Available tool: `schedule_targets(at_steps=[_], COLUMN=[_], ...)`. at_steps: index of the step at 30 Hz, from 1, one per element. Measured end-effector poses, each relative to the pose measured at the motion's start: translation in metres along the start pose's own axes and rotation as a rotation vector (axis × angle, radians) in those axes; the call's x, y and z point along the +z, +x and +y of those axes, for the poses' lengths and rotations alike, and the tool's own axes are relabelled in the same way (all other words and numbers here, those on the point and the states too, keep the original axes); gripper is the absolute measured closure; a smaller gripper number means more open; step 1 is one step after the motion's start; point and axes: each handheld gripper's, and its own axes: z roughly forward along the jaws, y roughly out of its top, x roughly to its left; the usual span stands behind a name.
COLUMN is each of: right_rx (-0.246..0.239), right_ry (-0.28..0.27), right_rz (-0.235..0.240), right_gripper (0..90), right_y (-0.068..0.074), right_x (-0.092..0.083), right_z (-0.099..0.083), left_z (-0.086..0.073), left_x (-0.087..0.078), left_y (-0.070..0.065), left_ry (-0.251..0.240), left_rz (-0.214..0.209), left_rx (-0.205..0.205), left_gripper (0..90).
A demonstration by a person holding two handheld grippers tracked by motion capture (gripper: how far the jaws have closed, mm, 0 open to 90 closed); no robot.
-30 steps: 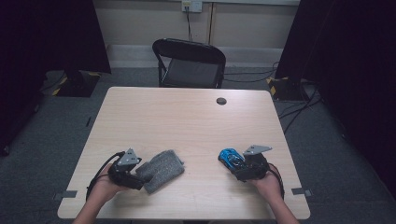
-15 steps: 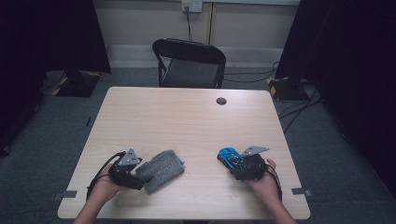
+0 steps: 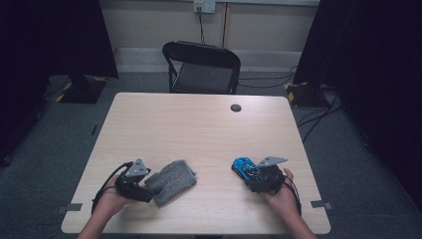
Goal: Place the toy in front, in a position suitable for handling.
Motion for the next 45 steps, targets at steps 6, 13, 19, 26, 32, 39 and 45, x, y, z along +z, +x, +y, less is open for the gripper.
schedule_targets(at_steps=[6, 13, 19, 26, 32, 39, 45], right_rx=[-0.001, 0.026, 0.018, 0.03, 0.033, 0.015, 0.012], right_ry=[0.004, 0.002, 0.007, -0.004, -0.029, -0.047, -0.069], right_rz=[0.001, 0.015, 0.007, 0.011, 0.009, 0.01, 0.031], right_gripper=[25.9, 26.6, 28.0, 28.0, 28.1, 28.0, 28.0], right_y=[0.0, -0.002, -0.003, -0.004, -0.005, -0.003, 0.002], right_x=[0.0, -0.001, -0.004, -0.006, -0.011, -0.014, 0.003], right_z=[0.0, 0.002, 0.004, 0.006, 0.009, 0.019, 0.041], left_z=[0.001, 0.001, 0.001, 0.002, 0.002, 0.002, 0.004], left_x=[0.0, -0.001, -0.001, -0.001, -0.001, 0.0, 0.001], left_y=[-0.001, 0.0, 0.0, 0.0, 0.0, 0.0, -0.003], left_ry=[-0.002, -0.008, -0.006, -0.008, -0.012, -0.014, -0.016], left_rz=[0.003, 0.007, 0.008, 0.01, 0.01, 0.0, -0.01], left_rx=[0.007, 0.001, 0.003, 0.005, 0.003, 0.006, 0.015], left_gripper=[17.0, 17.0, 17.1, 17.1, 17.1, 17.1, 17.0])
